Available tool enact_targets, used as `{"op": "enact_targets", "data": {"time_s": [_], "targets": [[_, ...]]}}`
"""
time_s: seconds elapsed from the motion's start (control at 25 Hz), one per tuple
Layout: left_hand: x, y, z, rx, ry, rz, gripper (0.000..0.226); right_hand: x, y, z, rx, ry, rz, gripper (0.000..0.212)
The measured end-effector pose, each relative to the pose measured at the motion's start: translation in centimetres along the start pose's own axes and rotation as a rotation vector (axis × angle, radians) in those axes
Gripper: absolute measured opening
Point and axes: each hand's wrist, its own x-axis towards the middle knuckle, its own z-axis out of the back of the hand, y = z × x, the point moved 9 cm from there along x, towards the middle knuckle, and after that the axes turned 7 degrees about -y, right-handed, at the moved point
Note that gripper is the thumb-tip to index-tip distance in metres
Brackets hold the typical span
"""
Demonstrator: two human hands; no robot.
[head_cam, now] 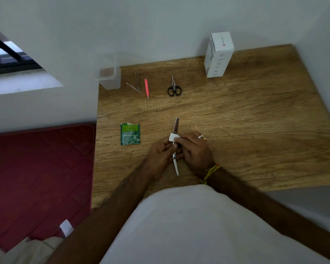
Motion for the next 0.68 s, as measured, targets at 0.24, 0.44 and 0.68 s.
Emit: {"op": "enact_targets", "data": {"time_s": [0.24,0.44,0.68], "targets": [[-0.3,0.3,0.1,-0.04,0.058,0.092,0.039,0.0,0.8,0.1,-0.004,-0.015,0.071,0.029],[-0.4,0.3,0.2,-0.005,0.029,0.069,0.04,-0.1,1.3,-0.1,-0.032,-0.003,0.107,0.029],[-0.2,0.4,0.5,0.002,-0.026,0.048,0.034,-0.4,1.3,-0.4,-0.036,0.0,0.13,0.026]]}}
